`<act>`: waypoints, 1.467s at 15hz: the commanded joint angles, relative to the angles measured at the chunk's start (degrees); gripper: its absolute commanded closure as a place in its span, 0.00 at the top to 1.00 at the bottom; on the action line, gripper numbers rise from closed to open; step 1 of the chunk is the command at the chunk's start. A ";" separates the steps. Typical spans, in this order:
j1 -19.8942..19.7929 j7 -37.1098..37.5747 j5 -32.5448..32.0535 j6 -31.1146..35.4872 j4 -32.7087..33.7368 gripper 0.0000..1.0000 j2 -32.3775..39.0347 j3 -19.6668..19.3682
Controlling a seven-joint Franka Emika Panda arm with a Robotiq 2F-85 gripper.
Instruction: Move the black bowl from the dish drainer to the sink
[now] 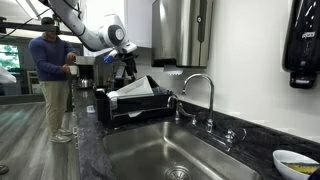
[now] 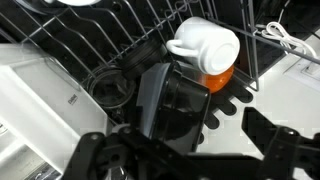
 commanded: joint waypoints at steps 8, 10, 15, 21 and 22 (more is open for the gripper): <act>0.36 0.38 0.37 0.10 0.32 1.00 0.32 -0.57; 0.48 1.31 0.18 0.62 0.46 1.00 0.63 -1.00; 1.17 4.90 -1.42 0.69 0.86 1.00 1.18 -2.84; 1.84 7.77 -2.44 0.43 2.84 1.00 3.86 -3.62; 2.12 8.21 -2.81 0.66 3.36 1.00 4.54 -3.93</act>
